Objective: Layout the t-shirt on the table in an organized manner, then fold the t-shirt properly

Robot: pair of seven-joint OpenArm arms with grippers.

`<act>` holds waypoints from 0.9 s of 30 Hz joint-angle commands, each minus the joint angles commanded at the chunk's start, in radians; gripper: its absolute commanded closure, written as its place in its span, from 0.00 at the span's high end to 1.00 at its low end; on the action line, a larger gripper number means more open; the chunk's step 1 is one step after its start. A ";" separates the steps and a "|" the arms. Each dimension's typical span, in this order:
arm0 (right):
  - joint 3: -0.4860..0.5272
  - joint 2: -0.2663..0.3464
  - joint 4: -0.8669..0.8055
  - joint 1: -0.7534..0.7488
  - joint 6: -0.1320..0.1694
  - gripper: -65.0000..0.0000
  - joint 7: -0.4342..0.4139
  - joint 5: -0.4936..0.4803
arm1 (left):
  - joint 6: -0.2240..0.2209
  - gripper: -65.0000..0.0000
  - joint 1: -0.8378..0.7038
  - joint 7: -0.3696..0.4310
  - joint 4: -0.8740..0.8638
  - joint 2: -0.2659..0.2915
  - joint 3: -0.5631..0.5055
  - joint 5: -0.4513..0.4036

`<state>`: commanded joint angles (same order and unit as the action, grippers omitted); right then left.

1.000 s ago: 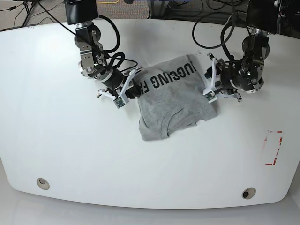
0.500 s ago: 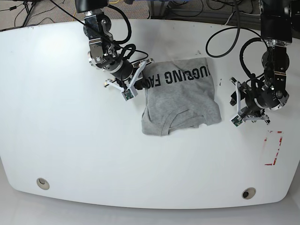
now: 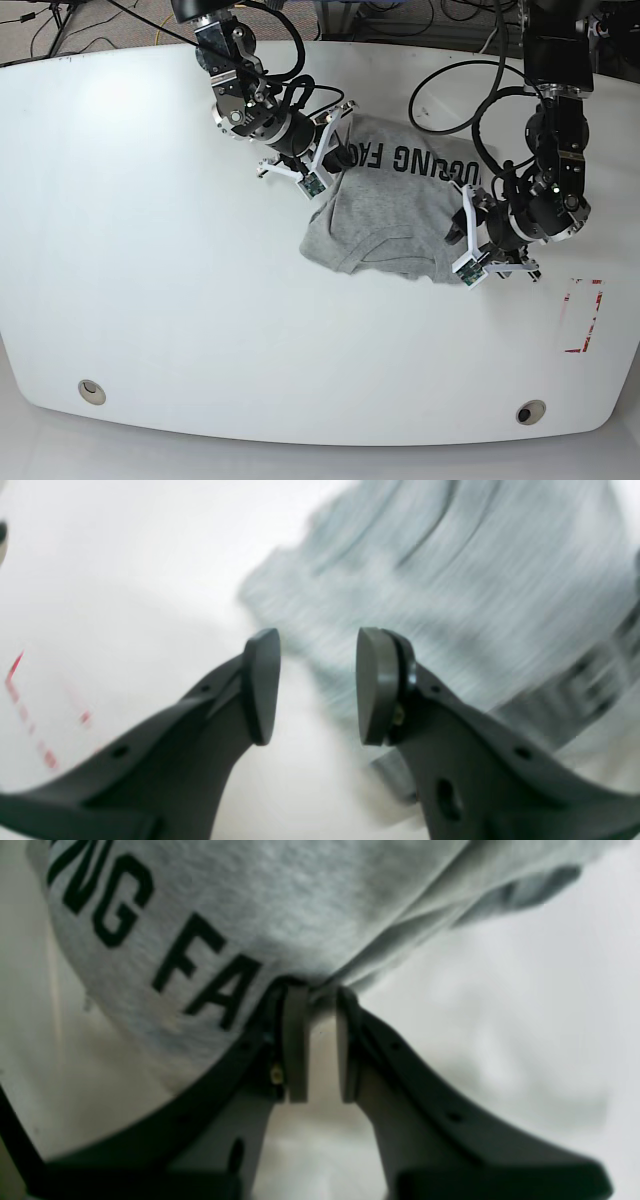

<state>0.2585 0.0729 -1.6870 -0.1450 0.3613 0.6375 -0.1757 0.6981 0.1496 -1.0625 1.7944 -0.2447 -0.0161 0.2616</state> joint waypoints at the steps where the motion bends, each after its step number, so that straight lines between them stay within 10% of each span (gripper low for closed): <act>1: -0.014 0.002 -0.009 0.000 0.000 0.15 0.000 0.000 | 0.000 0.37 0.000 0.002 0.000 0.015 0.000 -0.011; 10: -0.169 0.086 -0.089 0.005 0.009 0.15 0.000 -0.008 | 0.000 0.37 -0.012 0.052 -0.006 0.195 0.002 -0.129; 16: -0.270 0.132 -0.110 0.008 0.011 0.15 0.000 -0.011 | 0.000 0.37 -0.086 0.236 -0.063 0.292 -0.005 -0.209; 27: -0.407 0.143 -0.110 -0.002 0.031 0.15 0.000 -0.011 | -0.065 0.37 -0.173 0.440 -0.279 0.325 -0.002 -0.249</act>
<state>-0.1481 0.2156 -1.7975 -0.1465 0.3920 0.6375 -0.1864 0.6329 -0.0238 -0.6222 1.5152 0.0806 -0.0176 0.0130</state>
